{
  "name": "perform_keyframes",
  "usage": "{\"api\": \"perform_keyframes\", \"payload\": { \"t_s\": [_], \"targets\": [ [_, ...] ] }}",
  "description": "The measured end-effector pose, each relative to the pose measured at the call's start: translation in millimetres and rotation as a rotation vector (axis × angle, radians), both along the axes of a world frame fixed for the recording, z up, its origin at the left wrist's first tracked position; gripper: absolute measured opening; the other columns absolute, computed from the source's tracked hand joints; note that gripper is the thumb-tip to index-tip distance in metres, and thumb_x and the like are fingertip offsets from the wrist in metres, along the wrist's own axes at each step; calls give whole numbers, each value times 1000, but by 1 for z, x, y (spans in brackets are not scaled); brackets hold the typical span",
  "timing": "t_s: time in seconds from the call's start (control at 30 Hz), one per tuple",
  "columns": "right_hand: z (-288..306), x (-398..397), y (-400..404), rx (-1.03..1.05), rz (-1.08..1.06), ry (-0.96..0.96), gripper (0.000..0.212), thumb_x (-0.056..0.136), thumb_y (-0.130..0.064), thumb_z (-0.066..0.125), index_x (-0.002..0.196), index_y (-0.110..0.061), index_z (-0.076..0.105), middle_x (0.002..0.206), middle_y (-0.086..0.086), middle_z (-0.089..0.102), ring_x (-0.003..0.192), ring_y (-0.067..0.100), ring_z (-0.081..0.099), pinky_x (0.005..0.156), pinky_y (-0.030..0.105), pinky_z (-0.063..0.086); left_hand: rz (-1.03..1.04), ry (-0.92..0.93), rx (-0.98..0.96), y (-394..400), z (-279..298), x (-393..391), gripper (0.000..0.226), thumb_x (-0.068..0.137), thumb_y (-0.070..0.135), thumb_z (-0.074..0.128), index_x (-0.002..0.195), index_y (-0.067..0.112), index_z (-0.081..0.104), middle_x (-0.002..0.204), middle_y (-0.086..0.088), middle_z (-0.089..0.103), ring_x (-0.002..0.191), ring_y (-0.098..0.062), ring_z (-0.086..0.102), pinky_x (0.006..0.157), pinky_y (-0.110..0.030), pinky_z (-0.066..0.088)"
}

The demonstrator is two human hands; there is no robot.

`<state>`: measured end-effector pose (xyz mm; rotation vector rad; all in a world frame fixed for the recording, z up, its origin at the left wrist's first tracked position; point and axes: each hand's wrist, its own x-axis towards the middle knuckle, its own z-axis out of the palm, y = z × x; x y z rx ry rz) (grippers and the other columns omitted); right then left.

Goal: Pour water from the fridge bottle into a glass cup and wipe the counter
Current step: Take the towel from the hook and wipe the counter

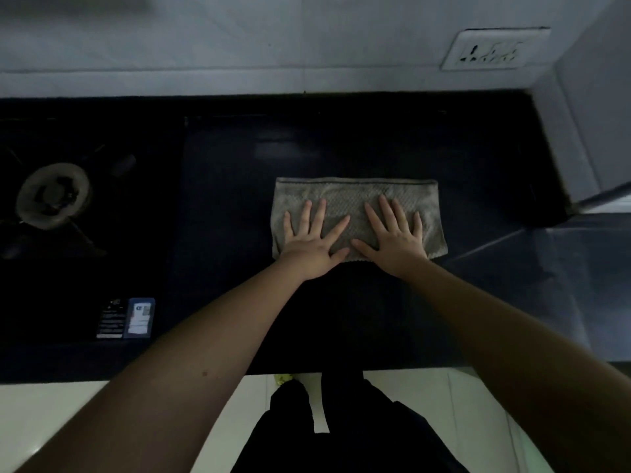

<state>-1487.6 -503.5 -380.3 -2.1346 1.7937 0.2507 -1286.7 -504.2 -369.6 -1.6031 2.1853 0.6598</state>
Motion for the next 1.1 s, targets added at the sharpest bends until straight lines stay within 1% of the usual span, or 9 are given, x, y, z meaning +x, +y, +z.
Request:
{"api": "perform_keyframes", "payload": {
  "t_s": [0.17,0.33,0.57,0.7,0.83,1.0,1.1],
  "targets": [
    [3,-17,64,7,-27,15,83,85,-81,14,150,-39,-16,161,-5,-21,147,16,-22,117,54,-12,-35,1,-45,62,-2,-17,68,92,73,11,146,49,-24,151,-6,-44,139,-31,-40,108,-66,-19],
    [5,-22,123,1,-124,19,82,85,-80,14,149,-41,-18,161,-6,-19,146,15,-22,117,53,-13,-109,3,-61,99,-3,-26,69,92,73,11,146,49,-25,153,-7,-42,139,-33,-40,108,-67,-18],
    [7,-30,174,-7,-222,2,82,85,-80,16,152,-41,-11,162,-7,-13,147,16,-18,117,54,-11,-201,8,-39,138,2,-36,68,93,71,10,145,47,-27,152,-8,-43,139,-34,-40,107,-67,-20],
    [8,-35,179,-1,-218,-33,82,84,-82,17,152,-42,-9,162,-7,-12,148,16,-18,118,55,-9,-199,1,-51,143,3,-39,69,94,71,12,146,47,-27,152,-10,-43,139,-36,-39,107,-68,-19],
    [7,-47,169,-11,-192,-26,84,82,-84,17,151,-43,-9,162,-9,-13,147,15,-18,118,55,-8,-174,-5,-41,141,2,-50,69,93,71,12,145,48,-27,150,-11,-45,137,-37,-41,106,-69,-18],
    [10,-81,131,16,-157,-40,89,76,-88,12,151,-44,-11,161,-10,-15,146,13,-20,117,54,-10,-134,2,-12,115,3,-81,68,93,71,12,144,50,-27,150,-9,-45,136,-35,-43,105,-68,-21],
    [11,-99,103,30,-151,-37,89,76,-87,15,149,-45,-12,161,-11,-17,146,12,-20,117,52,-14,-122,-10,8,86,3,-100,69,92,73,14,144,52,-26,149,-7,-47,136,-33,-44,105,-68,-22]
  ]
}}
